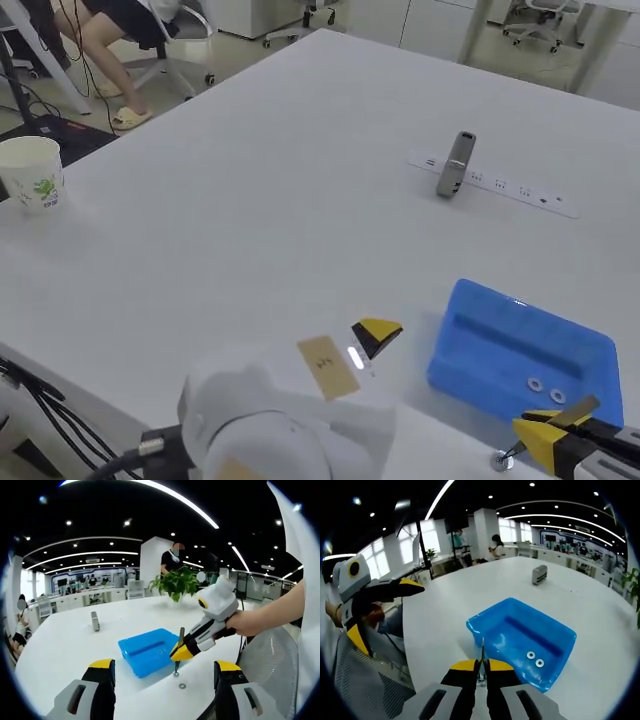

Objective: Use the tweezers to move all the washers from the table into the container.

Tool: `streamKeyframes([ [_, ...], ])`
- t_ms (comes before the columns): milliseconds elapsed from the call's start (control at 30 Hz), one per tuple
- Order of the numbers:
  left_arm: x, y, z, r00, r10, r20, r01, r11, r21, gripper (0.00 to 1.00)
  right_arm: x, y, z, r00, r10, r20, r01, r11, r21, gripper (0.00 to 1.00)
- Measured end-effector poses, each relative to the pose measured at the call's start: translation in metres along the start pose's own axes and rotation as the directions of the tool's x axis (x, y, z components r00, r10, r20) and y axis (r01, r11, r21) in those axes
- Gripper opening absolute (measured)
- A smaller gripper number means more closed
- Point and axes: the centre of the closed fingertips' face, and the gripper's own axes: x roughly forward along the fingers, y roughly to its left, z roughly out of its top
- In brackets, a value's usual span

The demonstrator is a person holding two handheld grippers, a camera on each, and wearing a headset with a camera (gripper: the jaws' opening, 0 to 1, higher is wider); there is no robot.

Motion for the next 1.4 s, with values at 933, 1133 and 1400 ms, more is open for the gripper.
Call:
streamKeyframes([
  [933, -0.001, 0.001, 0.0, 1.0, 0.001, 0.004, -0.001, 1.0, -0.004, 0.82, -0.03, -0.013, 0.061, 0.9791, -0.012, 0.203, 0.002, 0.999, 0.051, 0.02],
  [1133, -0.001, 0.0, 0.0, 1.0, -0.001, 0.003, 0.001, 1.0, -0.003, 0.82, -0.028, -0.028, 0.07, 0.9747, -0.027, 0.222, 0.016, 0.999, 0.052, 0.02],
  [1400, 0.0, -0.001, -0.001, 1.0, -0.005, -0.001, 0.005, 1.0, 0.001, 0.82, -0.014, -0.045, 0.07, 0.9792, -0.04, 0.199, 0.035, 0.999, 0.029, 0.02],
])
